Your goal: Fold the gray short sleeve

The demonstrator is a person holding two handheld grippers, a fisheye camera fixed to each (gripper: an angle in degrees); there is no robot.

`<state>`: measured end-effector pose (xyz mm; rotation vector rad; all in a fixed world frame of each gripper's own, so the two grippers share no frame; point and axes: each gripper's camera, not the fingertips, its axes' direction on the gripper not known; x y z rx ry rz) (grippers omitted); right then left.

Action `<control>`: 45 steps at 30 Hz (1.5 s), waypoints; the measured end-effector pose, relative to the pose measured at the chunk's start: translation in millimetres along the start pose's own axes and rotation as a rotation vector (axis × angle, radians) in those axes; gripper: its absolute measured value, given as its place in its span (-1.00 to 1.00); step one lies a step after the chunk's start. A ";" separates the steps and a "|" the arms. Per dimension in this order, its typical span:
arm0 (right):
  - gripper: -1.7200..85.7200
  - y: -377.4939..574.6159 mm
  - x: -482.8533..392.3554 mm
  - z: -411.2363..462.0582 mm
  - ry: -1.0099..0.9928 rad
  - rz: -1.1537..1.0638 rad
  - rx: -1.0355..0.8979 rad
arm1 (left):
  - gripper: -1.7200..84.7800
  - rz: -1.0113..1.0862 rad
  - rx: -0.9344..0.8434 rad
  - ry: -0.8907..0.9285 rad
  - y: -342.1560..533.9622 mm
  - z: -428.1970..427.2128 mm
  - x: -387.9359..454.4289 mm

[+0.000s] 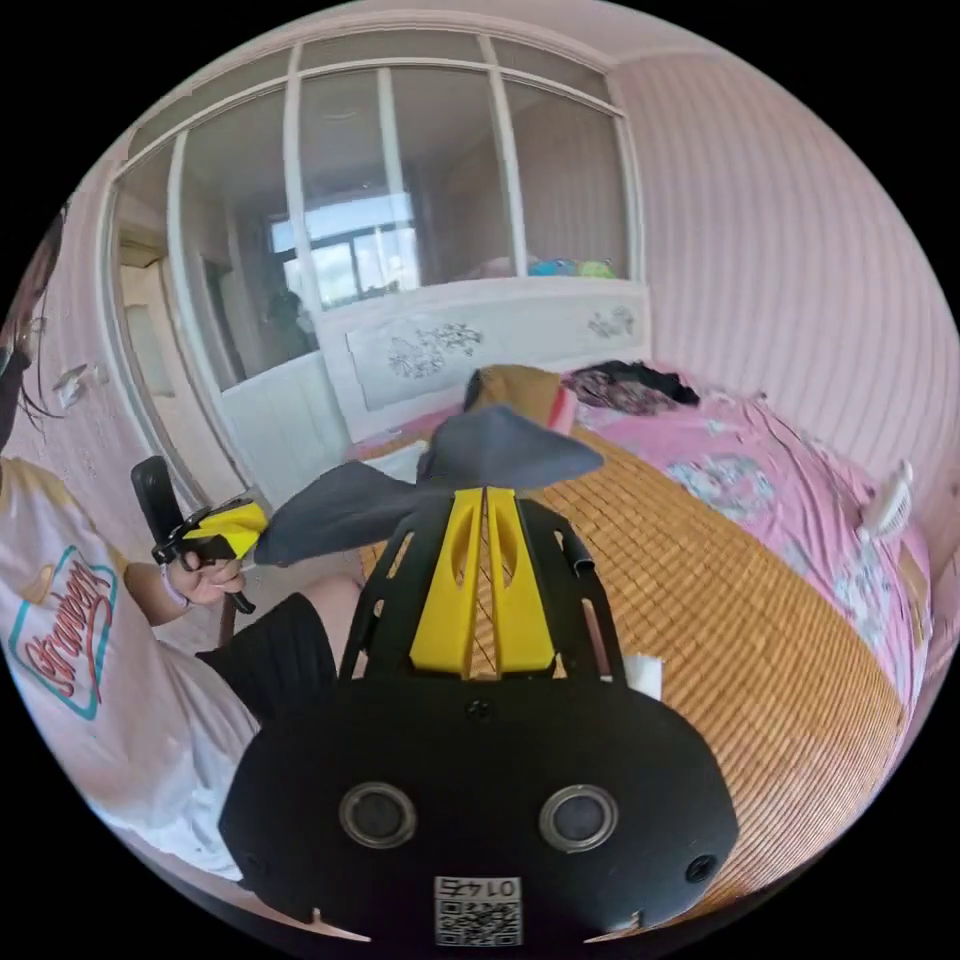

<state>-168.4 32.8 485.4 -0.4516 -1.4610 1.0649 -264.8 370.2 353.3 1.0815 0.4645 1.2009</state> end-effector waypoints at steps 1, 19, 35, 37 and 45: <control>-0.89 41.2 20.4 -17.5 0.077 0.104 -0.033 | -0.85 -0.022 -0.045 0.040 9.3 14.0 6.2; -0.76 145.7 -0.5 63.2 0.049 0.245 -0.425 | -0.85 -0.204 -0.613 -0.159 63.8 229.6 -73.4; -0.94 178.2 45.8 -63.5 0.128 0.572 -0.249 | -0.75 -0.068 -0.846 -0.169 68.6 373.2 -65.2; -0.94 205.6 50.4 -109.5 0.177 0.668 -0.220 | -0.84 -0.035 -0.844 -0.183 68.1 376.7 -59.5; -0.94 302.2 35.0 -250.2 0.311 1.032 -0.036 | -0.95 -0.089 -0.744 -0.085 23.4 360.9 -43.9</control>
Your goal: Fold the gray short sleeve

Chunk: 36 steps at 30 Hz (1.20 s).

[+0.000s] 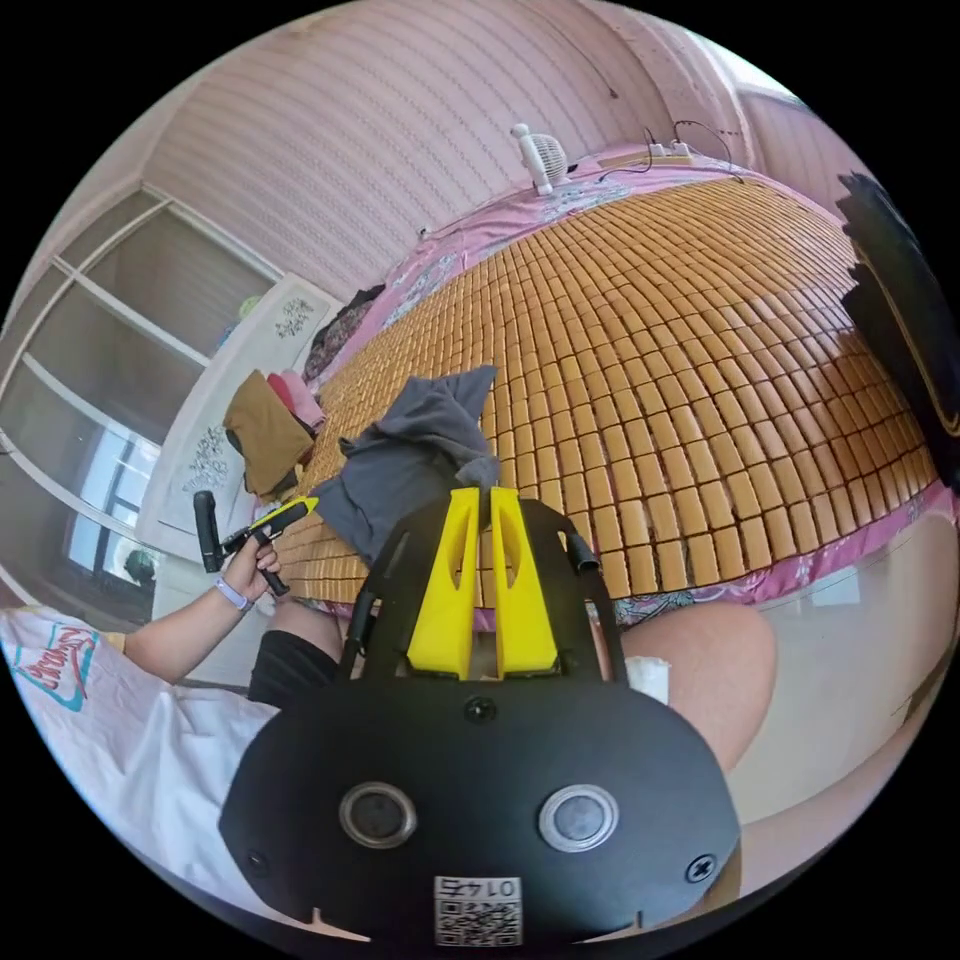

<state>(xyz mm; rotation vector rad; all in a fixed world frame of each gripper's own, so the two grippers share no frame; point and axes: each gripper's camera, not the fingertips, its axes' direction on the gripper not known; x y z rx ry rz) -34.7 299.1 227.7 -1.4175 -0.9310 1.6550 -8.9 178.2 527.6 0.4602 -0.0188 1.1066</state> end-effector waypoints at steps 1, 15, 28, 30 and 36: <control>-0.94 5.2 6.1 -15.0 -0.053 0.032 0.038 | -0.95 0.016 0.023 0.011 -3.1 -9.1 1.3; -0.94 -71.1 -108.1 -172.3 -0.084 -0.533 0.287 | -0.98 -0.003 0.617 0.083 -67.9 -252.0 -30.2; -0.94 75.8 9.7 -150.2 0.283 -0.080 -0.008 | -0.78 0.051 0.019 0.269 -9.1 -23.7 70.5; -0.94 88.3 18.1 -162.3 0.265 -0.035 -0.001 | -0.77 0.048 -0.054 0.252 -22.9 6.6 92.8; -0.94 103.6 16.5 -191.8 0.209 -0.015 0.046 | -0.75 0.065 -0.159 0.193 -50.4 62.2 139.5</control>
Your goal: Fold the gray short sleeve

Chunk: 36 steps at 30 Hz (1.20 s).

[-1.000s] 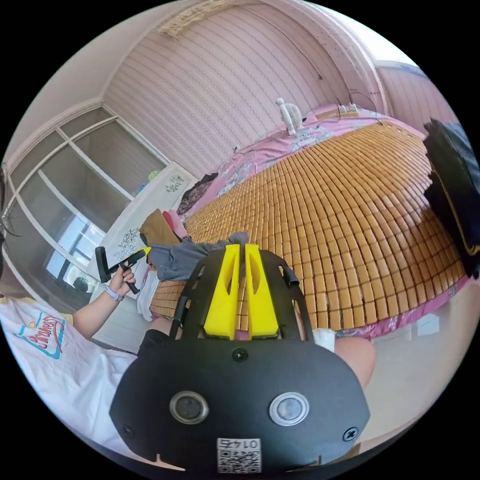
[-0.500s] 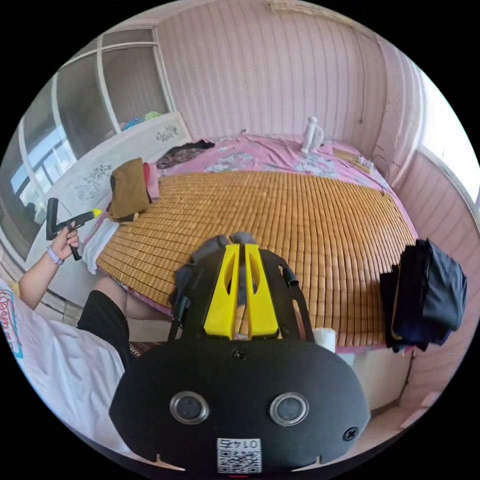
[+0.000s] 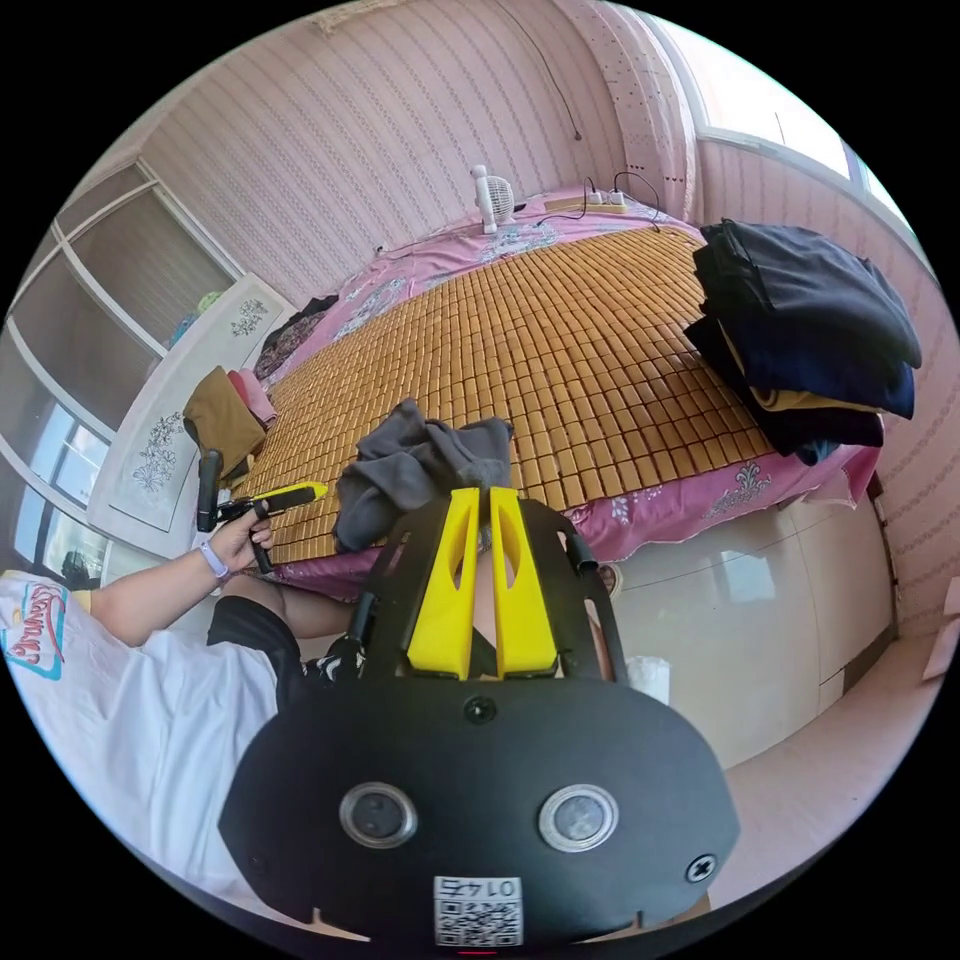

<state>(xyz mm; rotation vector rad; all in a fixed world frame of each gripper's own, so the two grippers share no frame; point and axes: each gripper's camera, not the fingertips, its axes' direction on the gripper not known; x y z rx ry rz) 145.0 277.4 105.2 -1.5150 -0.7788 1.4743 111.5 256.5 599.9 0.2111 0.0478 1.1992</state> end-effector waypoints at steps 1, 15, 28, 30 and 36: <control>-0.94 0.9 -1.0 -2.6 -0.011 -0.004 0.005 | -0.75 -0.007 -0.017 0.006 -3.4 5.4 1.8; -0.95 53.9 58.0 11.0 0.086 0.360 -0.145 | -0.90 0.170 -0.081 -0.076 -12.9 3.6 53.0; -0.75 67.5 56.2 2.5 -0.028 0.253 -0.015 | -0.94 0.332 0.123 0.049 69.6 -95.8 109.7; -0.84 64.3 53.7 15.7 -0.016 0.212 -0.089 | -0.95 0.338 0.149 0.074 81.1 -111.1 117.9; -0.93 70.6 62.8 -0.6 -0.137 0.239 -0.140 | -0.97 0.302 0.256 0.072 100.9 -170.6 121.6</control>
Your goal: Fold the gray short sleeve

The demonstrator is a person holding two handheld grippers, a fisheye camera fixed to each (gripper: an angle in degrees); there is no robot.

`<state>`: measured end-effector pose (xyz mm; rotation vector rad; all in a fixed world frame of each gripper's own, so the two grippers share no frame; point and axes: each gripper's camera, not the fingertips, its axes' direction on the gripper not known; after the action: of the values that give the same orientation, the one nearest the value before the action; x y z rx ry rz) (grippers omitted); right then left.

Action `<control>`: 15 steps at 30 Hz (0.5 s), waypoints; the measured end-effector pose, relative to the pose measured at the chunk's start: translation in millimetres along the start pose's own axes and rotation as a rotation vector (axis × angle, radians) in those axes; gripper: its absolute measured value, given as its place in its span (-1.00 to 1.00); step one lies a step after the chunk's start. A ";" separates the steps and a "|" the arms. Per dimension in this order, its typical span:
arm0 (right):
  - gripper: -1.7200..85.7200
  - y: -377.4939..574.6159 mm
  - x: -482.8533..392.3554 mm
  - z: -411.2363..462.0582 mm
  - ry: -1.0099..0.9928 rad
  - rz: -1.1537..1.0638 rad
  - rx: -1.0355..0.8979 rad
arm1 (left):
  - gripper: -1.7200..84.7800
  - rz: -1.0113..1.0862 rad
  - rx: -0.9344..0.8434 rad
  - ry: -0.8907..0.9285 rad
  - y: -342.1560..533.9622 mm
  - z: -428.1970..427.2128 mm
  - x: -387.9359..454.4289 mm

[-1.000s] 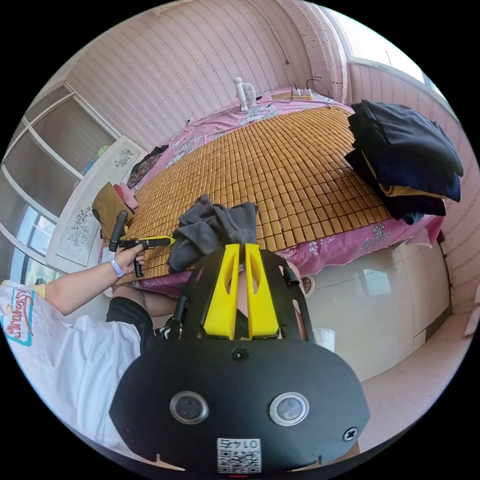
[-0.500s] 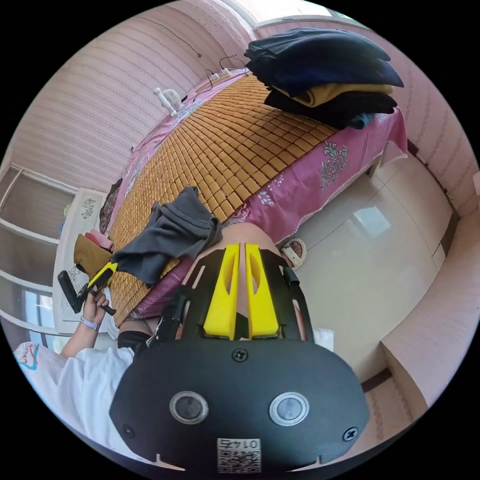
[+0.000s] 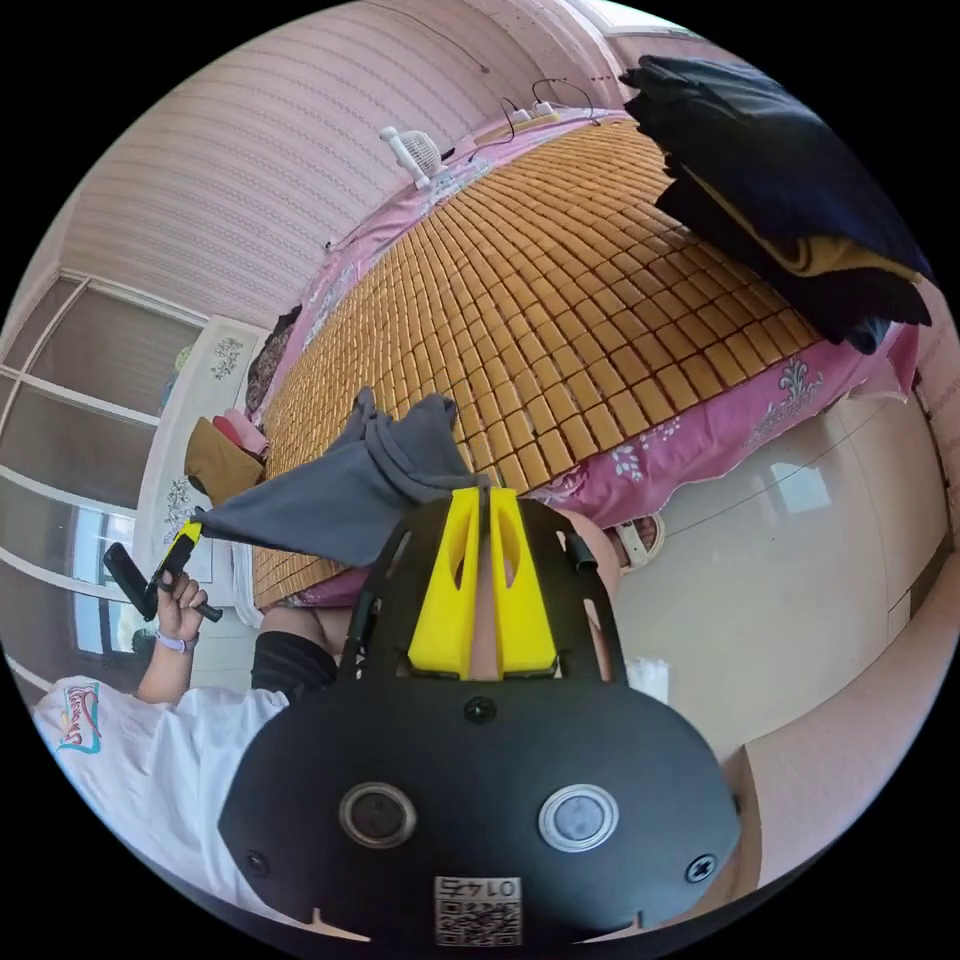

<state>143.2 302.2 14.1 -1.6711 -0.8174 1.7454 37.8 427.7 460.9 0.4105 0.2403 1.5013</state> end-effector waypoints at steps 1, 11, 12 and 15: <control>-0.94 3.2 -0.5 -14.0 -0.011 -0.015 0.033 | -0.97 -0.002 0.012 -0.004 -0.9 -7.5 0.1; -0.94 31.8 -52.6 -137.9 -0.267 -0.218 0.357 | -0.97 0.105 0.347 -0.104 -22.8 -166.7 25.2; -0.94 32.2 -60.2 -145.3 -0.270 -0.242 0.376 | -0.98 0.135 0.388 -0.155 -29.7 -192.5 27.7; -0.94 33.6 -102.4 -185.8 -0.293 -0.379 0.469 | -0.98 0.187 0.451 -0.249 -44.3 -253.2 33.0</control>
<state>333.6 209.1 49.2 -0.9045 -0.7203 1.7552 -21.5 488.7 216.0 0.9970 0.3507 1.5566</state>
